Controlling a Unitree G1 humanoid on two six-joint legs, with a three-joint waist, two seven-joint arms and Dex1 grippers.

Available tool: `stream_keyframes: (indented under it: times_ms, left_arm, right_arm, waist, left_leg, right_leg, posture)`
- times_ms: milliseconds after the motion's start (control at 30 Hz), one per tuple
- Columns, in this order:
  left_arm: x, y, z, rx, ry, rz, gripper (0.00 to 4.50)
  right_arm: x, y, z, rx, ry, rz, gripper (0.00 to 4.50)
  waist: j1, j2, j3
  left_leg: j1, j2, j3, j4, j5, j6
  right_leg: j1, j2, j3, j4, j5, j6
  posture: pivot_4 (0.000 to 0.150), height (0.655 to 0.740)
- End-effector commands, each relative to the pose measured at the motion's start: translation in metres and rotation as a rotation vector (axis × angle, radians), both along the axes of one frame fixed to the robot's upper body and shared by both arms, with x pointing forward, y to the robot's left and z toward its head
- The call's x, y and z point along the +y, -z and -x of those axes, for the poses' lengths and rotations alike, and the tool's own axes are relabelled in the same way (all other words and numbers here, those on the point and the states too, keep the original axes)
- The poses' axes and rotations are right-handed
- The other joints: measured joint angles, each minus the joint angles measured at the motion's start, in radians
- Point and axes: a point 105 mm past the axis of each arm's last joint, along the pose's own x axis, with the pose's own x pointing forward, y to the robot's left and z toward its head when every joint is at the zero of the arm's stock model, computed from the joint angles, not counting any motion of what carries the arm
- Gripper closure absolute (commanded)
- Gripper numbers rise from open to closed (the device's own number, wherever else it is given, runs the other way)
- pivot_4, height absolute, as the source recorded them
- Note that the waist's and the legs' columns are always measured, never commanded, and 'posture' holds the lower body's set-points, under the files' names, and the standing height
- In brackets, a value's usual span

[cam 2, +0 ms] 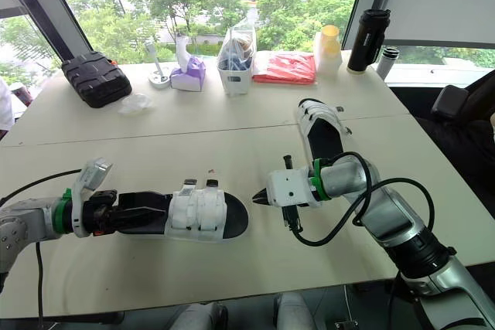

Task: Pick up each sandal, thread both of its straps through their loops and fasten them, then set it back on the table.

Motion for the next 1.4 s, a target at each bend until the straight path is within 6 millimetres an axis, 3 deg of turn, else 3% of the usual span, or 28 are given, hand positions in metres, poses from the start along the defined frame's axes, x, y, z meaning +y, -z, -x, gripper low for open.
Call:
stream_keyframes:
  times_ms: [33,167,300,467,700,800,1033,1133,1300,1400]
  left_arm:
    - [0.003,-0.005,0.002,0.021,-0.022,0.026,0.07]
    - [0.002,0.000,-0.001,0.068,-0.047,0.048,0.07]
    - [-0.010,0.013,-0.003,0.191,-0.037,0.120,0.07]
    - [-0.041,0.032,-0.002,0.288,0.042,0.139,0.07]
    - [-0.078,0.031,-0.024,0.344,0.079,0.230,0.07]
    - [-0.089,0.029,-0.028,0.370,0.097,0.269,0.93]
    - [-0.095,0.018,-0.038,0.396,0.078,0.360,4.48]
    - [-0.094,0.004,-0.050,0.356,0.027,0.422,4.48]
    - [-0.091,-0.036,-0.093,0.230,-0.182,0.582,4.48]
    - [-0.074,-0.057,-0.138,0.113,-0.495,0.667,4.48]
  right_arm:
    - [-0.002,-0.020,0.003,-0.061,-0.014,-0.011,4.50]
    - [-0.004,-0.026,0.003,-0.077,-0.009,-0.012,4.50]
    - [-0.008,-0.047,-0.001,-0.117,0.012,-0.028,4.50]
    - [-0.011,-0.056,-0.004,-0.138,0.026,-0.026,4.50]
    - [-0.012,-0.060,-0.006,-0.147,0.041,-0.031,4.50]
    - [-0.012,-0.057,-0.006,-0.144,0.050,-0.027,4.50]
    - [-0.012,-0.051,-0.005,-0.137,0.068,-0.030,4.50]
    - [-0.012,-0.049,-0.005,-0.136,0.070,-0.032,4.50]
    - [-0.008,-0.047,-0.005,-0.134,0.070,-0.046,4.50]
    - [-0.006,-0.045,-0.006,-0.131,0.070,-0.054,4.50]
  waist:
    - [-0.001,0.000,0.000]
    - [-0.001,0.000,0.001]
    - [-0.001,0.001,0.002]
    - [0.002,0.000,0.003]
    - [0.002,-0.001,0.003]
    - [0.003,0.000,0.003]
    - [0.004,0.000,0.003]
    - [0.008,0.000,0.003]
    - [0.021,-0.005,0.006]
    - [0.024,-0.006,0.007]
  left_leg:
    - [0.000,0.000,0.000,0.000,0.000,0.000]
    - [0.000,0.000,0.000,0.000,0.000,0.000]
    - [0.000,0.000,0.000,0.000,0.000,0.000]
    - [0.000,0.000,0.000,0.000,0.000,0.000]
    - [0.000,-0.002,0.000,0.001,0.000,0.000]
    - [0.000,-0.002,0.000,0.001,0.000,0.000]
    - [-0.001,-0.005,0.000,0.002,0.000,-0.001]
    - [-0.001,-0.005,0.000,0.003,0.002,-0.003]
    - [-0.001,-0.005,0.000,0.005,0.002,-0.004]
    - [-0.002,-0.006,0.000,0.004,0.005,-0.009]
  right_leg:
    - [0.000,0.000,0.000,0.000,0.000,0.000]
    - [0.000,0.000,0.000,0.000,0.000,0.000]
    - [0.000,0.000,0.000,0.000,0.000,0.000]
    - [0.000,-0.001,0.000,0.000,0.000,0.000]
    - [0.001,-0.002,0.000,-0.001,0.000,0.000]
    - [0.001,-0.002,0.000,0.000,0.001,0.001]
    - [0.001,-0.005,0.000,-0.001,0.002,0.003]
    - [0.001,-0.006,0.000,0.000,0.003,0.004]
    - [0.002,-0.006,0.000,0.000,0.004,0.006]
    - [0.002,-0.007,0.000,-0.001,0.004,0.007]
  posture:
    - [0.150,0.7400]
    - [0.150,0.7400]
    - [0.150,0.7400]
    - [0.150,0.7400]
    - [0.150,0.7400]
    - [0.150,0.7400]
    - [0.150,0.7400]
    - [0.150,0.7400]
    - [0.150,0.7400]
    - [0.150,0.7400]
